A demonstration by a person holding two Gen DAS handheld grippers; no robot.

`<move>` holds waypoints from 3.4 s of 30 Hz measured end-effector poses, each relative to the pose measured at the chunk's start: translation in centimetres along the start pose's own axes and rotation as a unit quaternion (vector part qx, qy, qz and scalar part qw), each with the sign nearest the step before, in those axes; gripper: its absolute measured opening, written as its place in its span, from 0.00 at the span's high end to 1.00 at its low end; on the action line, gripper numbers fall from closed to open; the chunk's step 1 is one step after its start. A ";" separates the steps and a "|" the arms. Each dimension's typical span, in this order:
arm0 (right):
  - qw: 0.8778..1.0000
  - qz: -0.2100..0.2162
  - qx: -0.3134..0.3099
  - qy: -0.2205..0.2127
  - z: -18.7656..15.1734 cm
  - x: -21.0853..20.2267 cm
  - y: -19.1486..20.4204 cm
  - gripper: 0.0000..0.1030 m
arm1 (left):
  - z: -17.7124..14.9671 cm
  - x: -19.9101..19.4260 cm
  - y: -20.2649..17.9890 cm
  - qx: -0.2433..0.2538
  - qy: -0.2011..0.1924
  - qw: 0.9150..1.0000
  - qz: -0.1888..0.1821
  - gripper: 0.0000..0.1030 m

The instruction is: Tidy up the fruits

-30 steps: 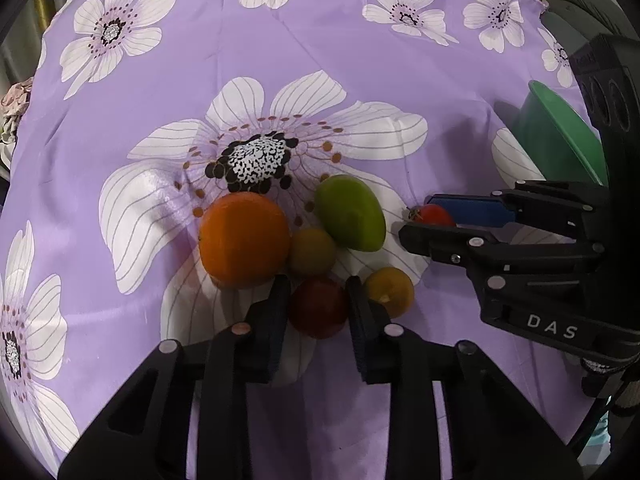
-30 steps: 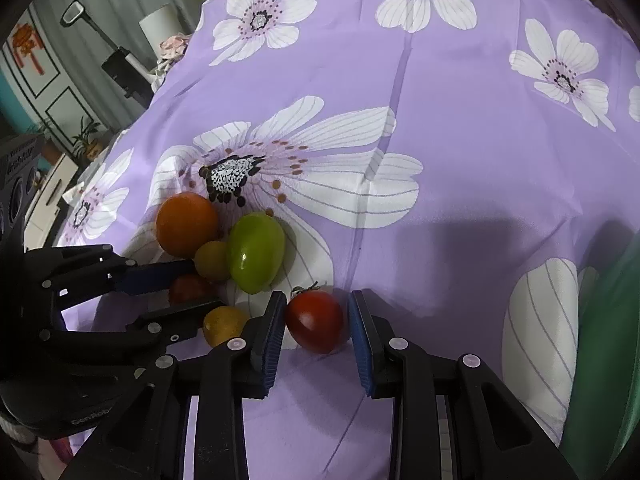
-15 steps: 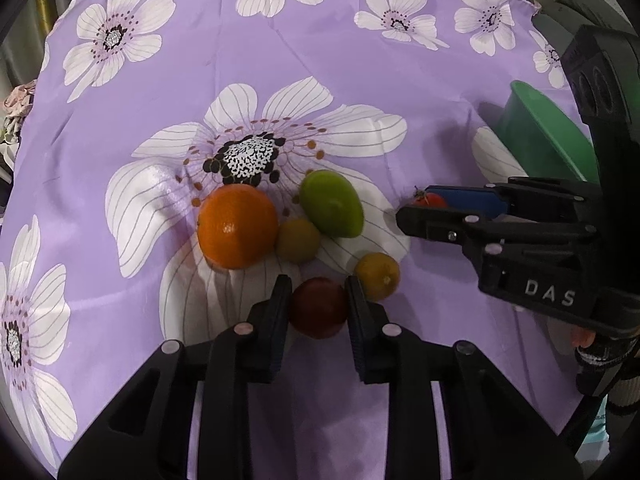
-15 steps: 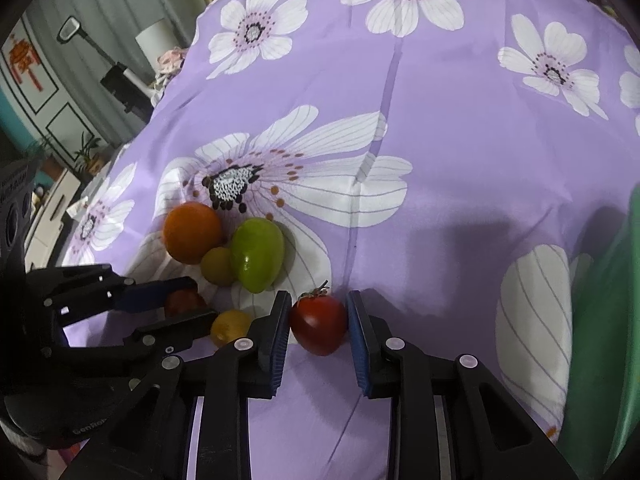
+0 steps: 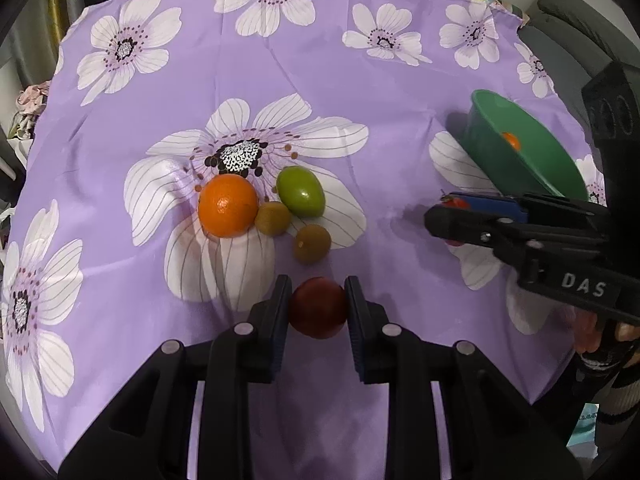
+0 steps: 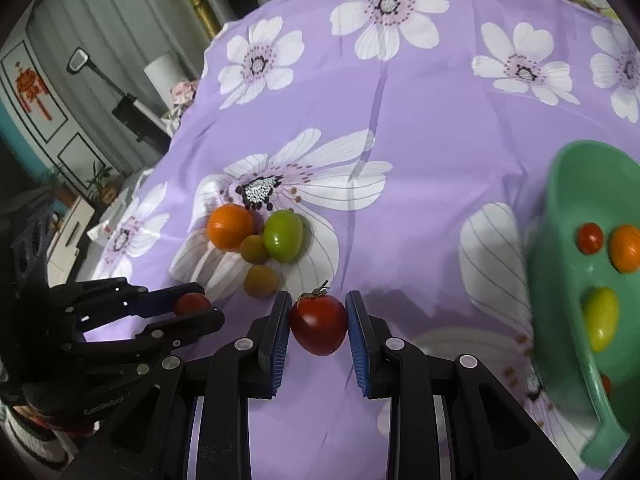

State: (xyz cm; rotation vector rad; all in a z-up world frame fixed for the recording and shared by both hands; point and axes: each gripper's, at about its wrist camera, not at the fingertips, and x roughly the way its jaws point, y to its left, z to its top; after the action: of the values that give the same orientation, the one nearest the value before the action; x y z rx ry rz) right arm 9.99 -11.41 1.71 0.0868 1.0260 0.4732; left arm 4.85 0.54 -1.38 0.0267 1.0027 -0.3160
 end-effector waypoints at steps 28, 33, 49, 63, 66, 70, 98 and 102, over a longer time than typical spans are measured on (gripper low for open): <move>0.997 0.007 0.011 -0.080 -3.0 -8.3 -0.4 0.72 | -1.4 -7.0 -3.8 0.015 -0.068 0.998 -0.007 0.74; 0.995 0.000 0.020 -0.098 -3.2 -9.6 -1.3 0.72 | -0.7 -7.6 -4.6 0.023 -0.079 0.997 -0.011 0.74; 0.990 -0.019 0.061 -0.124 -4.0 -11.5 -5.0 0.72 | 2.3 -5.9 -9.6 0.071 -0.084 0.993 -0.048 0.74; 0.982 -0.054 0.106 -0.146 -4.6 -13.1 -9.2 0.72 | 6.0 -2.6 -14.9 0.117 -0.076 0.986 -0.095 0.74; 0.980 -0.062 0.116 -0.152 -4.8 -13.4 -10.1 0.72 | 6.7 -1.8 -15.6 0.116 -0.074 0.985 -0.103 0.74; 0.977 -0.074 0.130 -0.153 -5.2 -13.5 -11.4 0.72 | 7.4 -0.5 -16.1 0.113 -0.063 0.986 -0.106 0.74; 0.978 -0.080 0.129 -0.146 -4.8 -12.6 -13.9 0.72 | 9.3 4.7 -20.3 0.156 -0.024 0.984 -0.087 0.74; 0.978 -0.079 0.129 -0.142 -4.6 -12.3 -13.8 0.72 | 9.3 5.1 -20.3 0.158 -0.019 0.984 -0.082 0.74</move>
State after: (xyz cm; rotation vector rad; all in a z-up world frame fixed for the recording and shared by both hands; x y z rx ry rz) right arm 5.52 -29.64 5.17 0.2939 0.8006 0.1726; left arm 9.49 -21.62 1.86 0.2254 0.9102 -0.6215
